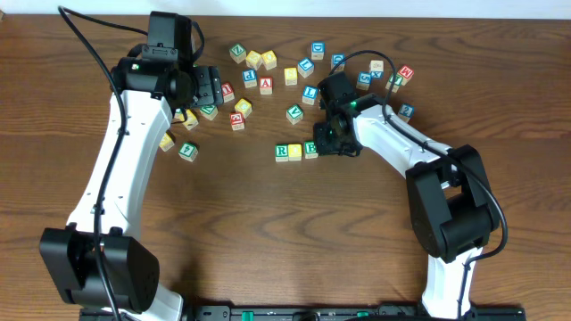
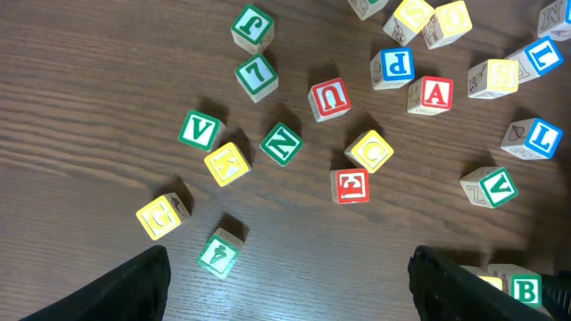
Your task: Spell out ROBOT
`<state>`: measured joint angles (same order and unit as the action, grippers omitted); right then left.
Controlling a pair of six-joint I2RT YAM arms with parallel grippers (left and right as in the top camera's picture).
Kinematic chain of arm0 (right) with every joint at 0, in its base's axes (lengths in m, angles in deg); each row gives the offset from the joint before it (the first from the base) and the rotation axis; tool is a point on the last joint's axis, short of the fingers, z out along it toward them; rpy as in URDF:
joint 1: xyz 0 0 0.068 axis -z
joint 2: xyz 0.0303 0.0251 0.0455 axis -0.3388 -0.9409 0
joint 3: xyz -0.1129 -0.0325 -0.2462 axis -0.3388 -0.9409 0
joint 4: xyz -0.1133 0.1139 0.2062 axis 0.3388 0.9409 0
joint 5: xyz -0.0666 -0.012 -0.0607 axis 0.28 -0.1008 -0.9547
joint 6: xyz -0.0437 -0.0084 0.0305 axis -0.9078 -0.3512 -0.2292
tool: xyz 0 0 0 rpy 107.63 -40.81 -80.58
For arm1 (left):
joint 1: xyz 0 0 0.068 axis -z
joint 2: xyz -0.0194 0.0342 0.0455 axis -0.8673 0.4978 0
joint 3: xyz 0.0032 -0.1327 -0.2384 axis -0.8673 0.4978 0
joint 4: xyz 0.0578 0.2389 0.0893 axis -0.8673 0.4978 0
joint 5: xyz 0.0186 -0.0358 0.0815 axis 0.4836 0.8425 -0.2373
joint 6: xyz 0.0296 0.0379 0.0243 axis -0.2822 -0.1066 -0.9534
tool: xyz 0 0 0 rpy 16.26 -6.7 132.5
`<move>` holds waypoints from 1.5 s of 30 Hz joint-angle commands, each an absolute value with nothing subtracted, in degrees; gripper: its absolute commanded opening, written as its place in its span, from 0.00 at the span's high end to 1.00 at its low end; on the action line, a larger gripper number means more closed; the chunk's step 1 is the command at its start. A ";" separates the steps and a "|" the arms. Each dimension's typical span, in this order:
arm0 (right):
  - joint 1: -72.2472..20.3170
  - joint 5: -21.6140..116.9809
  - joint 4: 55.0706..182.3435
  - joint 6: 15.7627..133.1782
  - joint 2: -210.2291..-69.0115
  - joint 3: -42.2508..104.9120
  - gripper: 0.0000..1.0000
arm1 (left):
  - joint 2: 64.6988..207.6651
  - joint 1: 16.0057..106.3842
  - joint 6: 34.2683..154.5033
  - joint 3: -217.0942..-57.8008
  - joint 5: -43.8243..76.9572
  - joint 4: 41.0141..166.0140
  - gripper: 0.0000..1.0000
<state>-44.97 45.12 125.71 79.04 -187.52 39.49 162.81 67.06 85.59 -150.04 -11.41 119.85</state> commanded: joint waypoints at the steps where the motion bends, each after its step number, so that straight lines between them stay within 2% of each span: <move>1: -45.63 45.66 125.58 77.18 -188.04 39.41 0.64 | 163.40 67.09 86.29 -149.49 -11.72 119.85 0.16; 45: -46.37 47.32 126.43 75.67 -188.04 39.41 0.65 | 163.40 67.09 86.29 -149.49 -11.72 119.83 0.16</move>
<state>-45.23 46.78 126.39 76.39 -187.52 39.49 162.81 67.06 85.59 -150.02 -11.41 119.85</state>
